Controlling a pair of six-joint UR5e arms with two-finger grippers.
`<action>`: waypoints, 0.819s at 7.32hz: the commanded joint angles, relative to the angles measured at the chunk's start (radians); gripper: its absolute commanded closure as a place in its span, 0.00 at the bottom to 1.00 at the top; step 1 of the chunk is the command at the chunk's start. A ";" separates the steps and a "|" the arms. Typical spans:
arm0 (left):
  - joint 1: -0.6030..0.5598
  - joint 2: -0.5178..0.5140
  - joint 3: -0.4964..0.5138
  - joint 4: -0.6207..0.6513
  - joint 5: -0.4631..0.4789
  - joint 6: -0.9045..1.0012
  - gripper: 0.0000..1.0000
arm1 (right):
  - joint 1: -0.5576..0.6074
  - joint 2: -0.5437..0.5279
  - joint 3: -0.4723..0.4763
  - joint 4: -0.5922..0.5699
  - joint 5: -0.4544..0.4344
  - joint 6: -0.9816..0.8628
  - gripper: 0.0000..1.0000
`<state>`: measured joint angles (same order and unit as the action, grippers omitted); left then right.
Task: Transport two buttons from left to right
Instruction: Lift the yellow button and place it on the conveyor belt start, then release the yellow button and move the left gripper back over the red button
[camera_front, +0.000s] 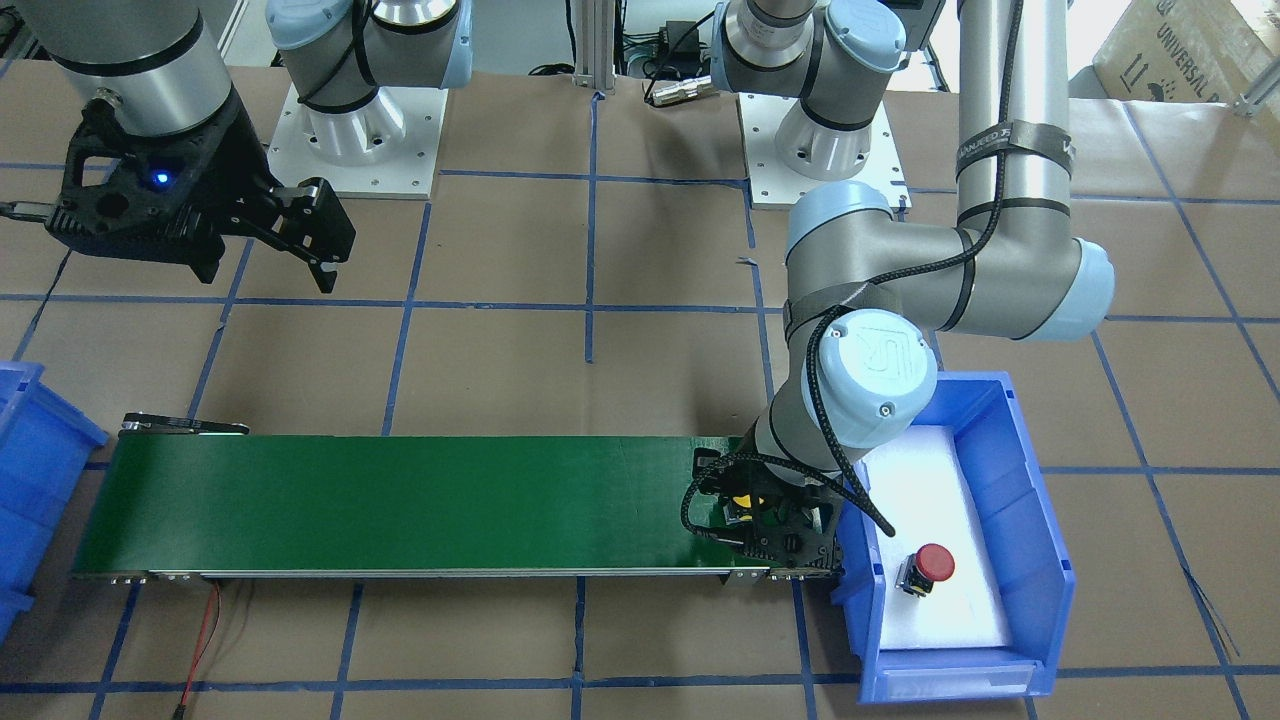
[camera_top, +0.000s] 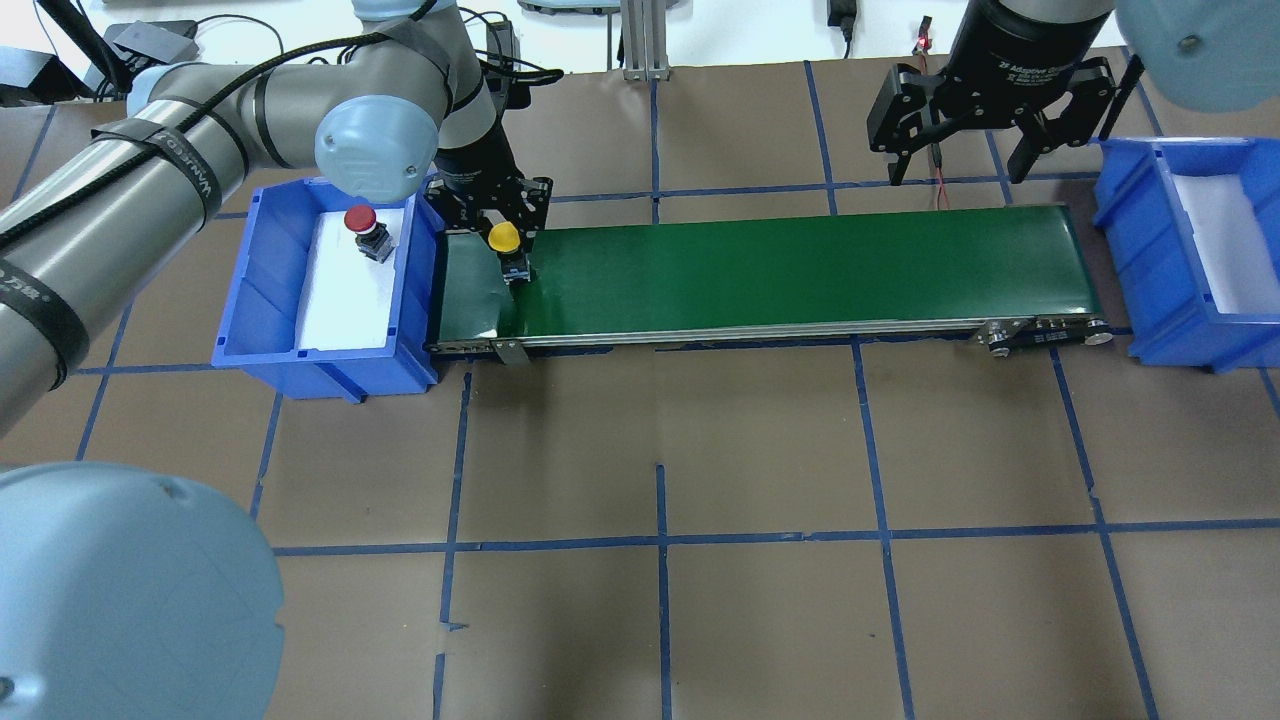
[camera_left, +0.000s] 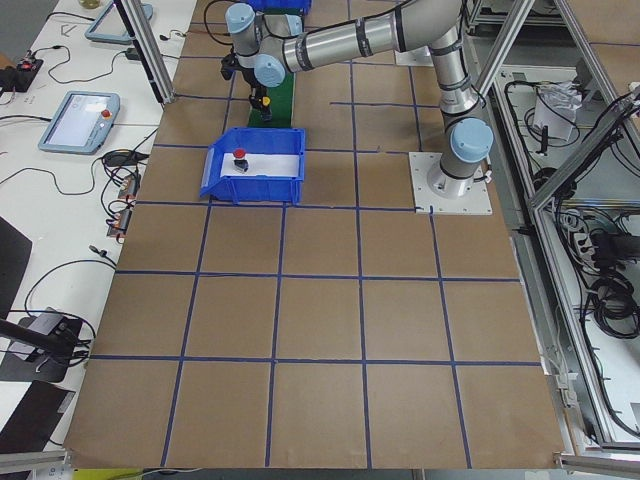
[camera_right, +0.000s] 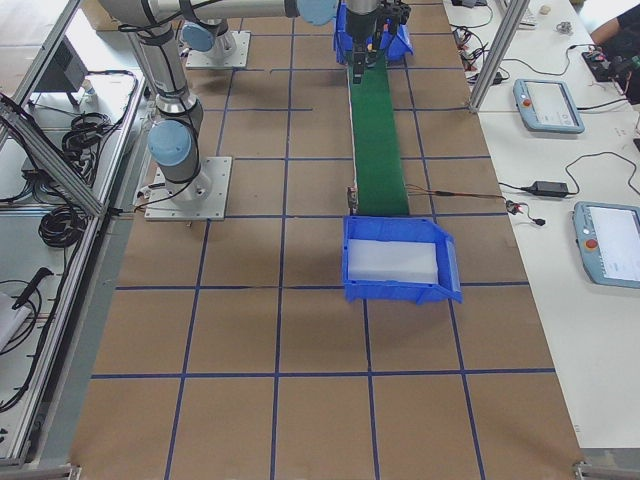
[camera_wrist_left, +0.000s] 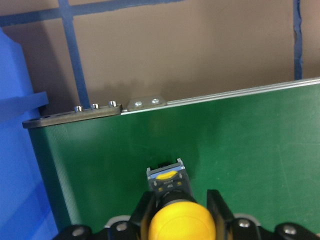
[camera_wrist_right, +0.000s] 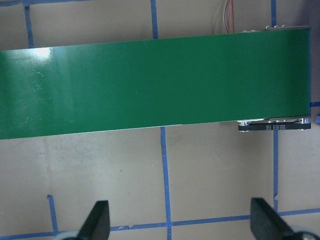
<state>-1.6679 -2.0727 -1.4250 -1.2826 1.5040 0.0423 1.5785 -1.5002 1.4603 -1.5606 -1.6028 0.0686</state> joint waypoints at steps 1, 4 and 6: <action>0.004 0.022 0.012 0.000 -0.008 0.004 0.00 | 0.000 0.000 0.002 0.002 0.001 0.000 0.00; 0.084 0.054 0.107 -0.088 0.016 -0.002 0.00 | 0.000 0.000 0.002 0.002 0.001 0.000 0.00; 0.247 0.023 0.152 -0.106 0.013 0.005 0.00 | -0.014 0.014 -0.006 -0.001 0.001 -0.001 0.00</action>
<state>-1.5234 -2.0336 -1.2995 -1.3733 1.5202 0.0443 1.5749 -1.4932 1.4579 -1.5621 -1.6015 0.0688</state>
